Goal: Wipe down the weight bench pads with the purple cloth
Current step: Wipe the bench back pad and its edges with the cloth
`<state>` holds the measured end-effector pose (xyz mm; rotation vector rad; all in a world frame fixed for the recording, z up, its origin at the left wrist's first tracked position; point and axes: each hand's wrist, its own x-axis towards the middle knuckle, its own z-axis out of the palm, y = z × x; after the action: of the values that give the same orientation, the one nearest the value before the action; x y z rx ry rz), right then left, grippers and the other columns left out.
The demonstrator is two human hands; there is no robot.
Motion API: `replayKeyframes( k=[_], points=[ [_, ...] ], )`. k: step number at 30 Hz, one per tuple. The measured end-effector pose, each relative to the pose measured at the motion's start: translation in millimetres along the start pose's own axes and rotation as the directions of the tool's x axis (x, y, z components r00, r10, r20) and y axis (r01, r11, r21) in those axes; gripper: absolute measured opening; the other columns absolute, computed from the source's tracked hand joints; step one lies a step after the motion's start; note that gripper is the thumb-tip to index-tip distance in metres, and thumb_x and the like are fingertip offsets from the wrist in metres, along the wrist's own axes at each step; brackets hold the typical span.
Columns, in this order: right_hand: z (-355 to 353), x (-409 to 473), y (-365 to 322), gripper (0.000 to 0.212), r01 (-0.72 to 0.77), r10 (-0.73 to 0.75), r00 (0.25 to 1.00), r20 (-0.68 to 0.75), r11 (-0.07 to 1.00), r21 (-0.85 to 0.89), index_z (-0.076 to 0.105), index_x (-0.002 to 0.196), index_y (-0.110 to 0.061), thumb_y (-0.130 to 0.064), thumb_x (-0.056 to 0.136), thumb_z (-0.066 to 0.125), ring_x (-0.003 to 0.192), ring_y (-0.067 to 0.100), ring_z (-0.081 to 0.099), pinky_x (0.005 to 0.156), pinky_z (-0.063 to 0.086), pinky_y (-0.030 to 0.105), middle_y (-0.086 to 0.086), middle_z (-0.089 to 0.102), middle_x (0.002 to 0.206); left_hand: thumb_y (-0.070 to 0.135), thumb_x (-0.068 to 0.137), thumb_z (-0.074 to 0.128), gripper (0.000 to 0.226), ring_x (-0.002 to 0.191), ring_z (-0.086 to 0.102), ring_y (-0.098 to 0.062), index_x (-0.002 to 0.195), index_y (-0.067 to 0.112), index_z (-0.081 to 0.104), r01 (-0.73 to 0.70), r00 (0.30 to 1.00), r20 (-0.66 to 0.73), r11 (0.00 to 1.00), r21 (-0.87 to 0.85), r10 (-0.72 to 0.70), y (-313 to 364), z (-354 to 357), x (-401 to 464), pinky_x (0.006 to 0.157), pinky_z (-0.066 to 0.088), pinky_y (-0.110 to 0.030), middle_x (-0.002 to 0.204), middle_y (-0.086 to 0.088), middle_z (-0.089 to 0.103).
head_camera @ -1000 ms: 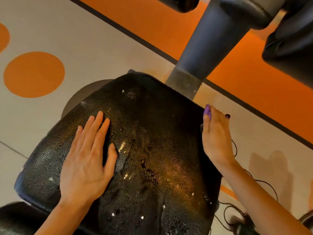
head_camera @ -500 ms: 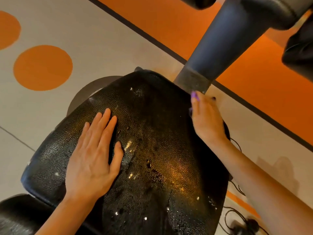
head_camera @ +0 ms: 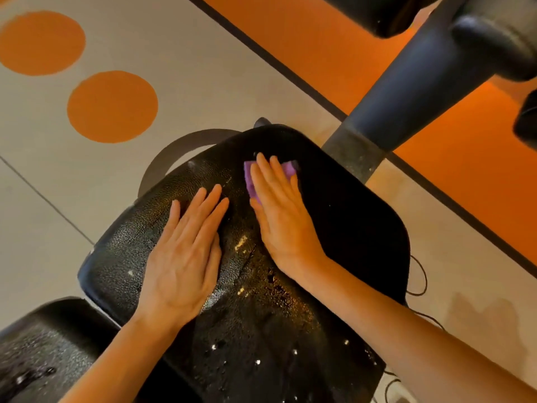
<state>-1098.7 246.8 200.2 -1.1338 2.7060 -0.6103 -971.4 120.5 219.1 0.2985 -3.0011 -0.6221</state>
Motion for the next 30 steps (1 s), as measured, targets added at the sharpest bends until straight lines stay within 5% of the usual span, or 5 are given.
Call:
replayKeyframes(
  k=[8, 14, 19, 25, 30],
  points=[
    [2.9, 87.8, 7.5, 0.049, -0.337, 0.333, 0.941, -0.065, 0.939, -0.069, 0.019, 0.151, -0.013, -0.029, 0.104, 0.024, 0.148, 0.025, 0.006, 0.120, 0.007, 0.048, 0.008, 0.013, 0.160, 0.028, 0.100, 0.031, 0.055, 0.152, 0.009, -0.017, 0.152, 0.011, 0.028, 0.295, 0.949, -0.108, 0.955, -0.024, -0.295, -18.8, -10.4, -45.7, 0.124, -0.001, -0.031, 0.162, -0.003, 0.019],
    [-0.5, 6.8, -10.3, 0.051, 0.152, -0.149, 0.984, 0.096, 0.988, -0.021, 0.026, 0.148, -0.012, -0.028, 0.100, 0.028, 0.147, 0.025, 0.014, 0.120, 0.013, 0.049, 0.008, 0.022, 0.158, 0.027, 0.098, 0.034, 0.056, 0.152, 0.013, -0.020, 0.151, 0.009, 0.030, 0.313, 0.945, -0.098, 0.950, -0.011, -0.312, -20.3, -9.5, -44.9, 0.124, 0.000, -0.031, 0.161, -0.006, 0.022],
    [5.0, 92.8, -8.4, 0.050, -0.377, 0.371, 0.925, -0.079, 0.924, -0.072, 0.021, 0.150, -0.011, -0.030, 0.104, 0.023, 0.148, 0.028, 0.004, 0.120, 0.005, 0.050, 0.013, 0.011, 0.160, 0.026, 0.098, 0.035, 0.056, 0.152, 0.012, -0.019, 0.151, 0.010, 0.029, 0.315, 0.943, -0.112, 0.949, -0.010, -0.314, -21.4, -6.3, -43.9, 0.124, 0.000, -0.030, 0.162, -0.005, 0.022],
    [5.7, 28.0, -30.1, 0.052, 0.267, -0.262, 0.957, 0.129, 0.964, -0.023, 0.031, 0.146, -0.007, -0.026, 0.098, 0.030, 0.145, 0.027, 0.021, 0.119, 0.019, 0.046, 0.013, 0.028, 0.155, 0.027, 0.097, 0.035, 0.056, 0.151, 0.014, -0.019, 0.150, 0.009, 0.032, 0.308, 0.944, -0.120, 0.951, -0.023, -0.309, -20.9, -7.1, -43.9, 0.124, 0.000, -0.030, 0.161, -0.006, 0.024],
    [-2.3, 93.5, -4.2, 0.046, -0.323, 0.318, 0.945, -0.080, 0.944, -0.070, 0.030, 0.146, -0.009, -0.026, 0.103, 0.027, 0.145, 0.028, 0.020, 0.119, 0.016, 0.048, 0.015, 0.025, 0.155, 0.025, 0.097, 0.035, 0.055, 0.152, 0.013, -0.017, 0.150, 0.010, 0.032, 0.301, 0.943, -0.133, 0.953, -0.042, -0.304, -22.6, -5.2, -43.5, 0.124, 0.002, -0.032, 0.161, -0.004, 0.024]
  ],
)
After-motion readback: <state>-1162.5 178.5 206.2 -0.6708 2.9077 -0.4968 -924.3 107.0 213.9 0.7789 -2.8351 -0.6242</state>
